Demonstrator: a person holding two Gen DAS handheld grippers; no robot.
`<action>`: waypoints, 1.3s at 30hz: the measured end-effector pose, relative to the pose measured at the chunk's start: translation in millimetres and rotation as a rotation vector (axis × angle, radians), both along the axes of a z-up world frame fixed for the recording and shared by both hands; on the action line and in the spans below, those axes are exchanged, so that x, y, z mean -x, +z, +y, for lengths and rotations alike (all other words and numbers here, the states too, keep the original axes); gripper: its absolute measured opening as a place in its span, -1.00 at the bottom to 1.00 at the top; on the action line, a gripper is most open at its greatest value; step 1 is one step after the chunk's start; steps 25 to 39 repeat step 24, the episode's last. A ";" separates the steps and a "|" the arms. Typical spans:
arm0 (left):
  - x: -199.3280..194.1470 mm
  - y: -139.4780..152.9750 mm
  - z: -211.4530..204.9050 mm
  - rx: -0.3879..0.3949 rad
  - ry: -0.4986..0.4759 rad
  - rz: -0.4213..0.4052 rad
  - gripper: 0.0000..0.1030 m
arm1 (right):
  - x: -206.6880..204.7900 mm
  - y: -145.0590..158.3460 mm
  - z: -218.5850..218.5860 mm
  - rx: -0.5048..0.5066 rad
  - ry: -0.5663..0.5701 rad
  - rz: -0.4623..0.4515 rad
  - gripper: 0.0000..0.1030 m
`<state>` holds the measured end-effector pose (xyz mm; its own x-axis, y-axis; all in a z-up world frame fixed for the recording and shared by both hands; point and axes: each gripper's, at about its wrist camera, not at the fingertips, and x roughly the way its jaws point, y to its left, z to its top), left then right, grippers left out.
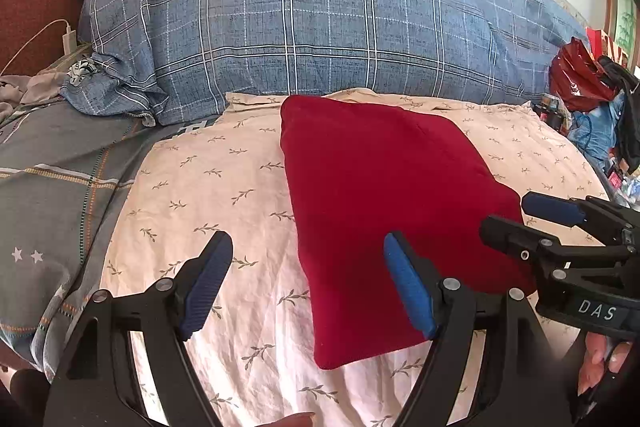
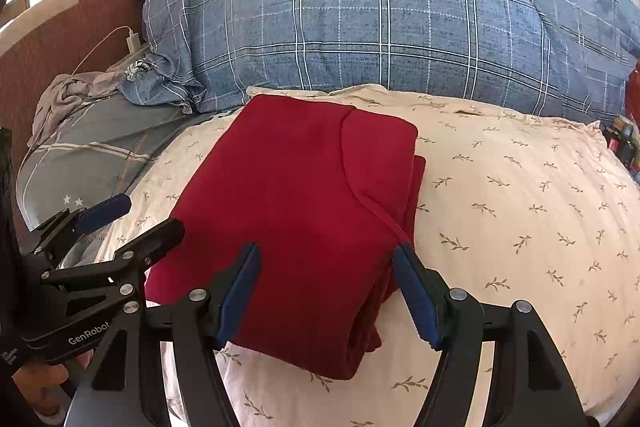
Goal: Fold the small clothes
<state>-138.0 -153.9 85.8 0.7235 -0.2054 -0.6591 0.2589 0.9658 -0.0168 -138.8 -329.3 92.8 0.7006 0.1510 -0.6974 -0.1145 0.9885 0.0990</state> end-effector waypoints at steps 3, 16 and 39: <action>-1.8 -1.4 -0.3 -0.002 -0.003 0.003 0.52 | -1.7 -1.2 1.0 0.000 -0.001 0.005 0.36; -9.5 -4.1 -1.6 0.002 -0.011 0.003 0.52 | -8.9 -2.5 1.4 0.008 -0.004 0.002 0.41; -23.3 -8.0 8.8 0.036 -0.008 0.018 0.53 | -17.7 -1.7 -8.1 0.001 -0.007 -0.002 0.41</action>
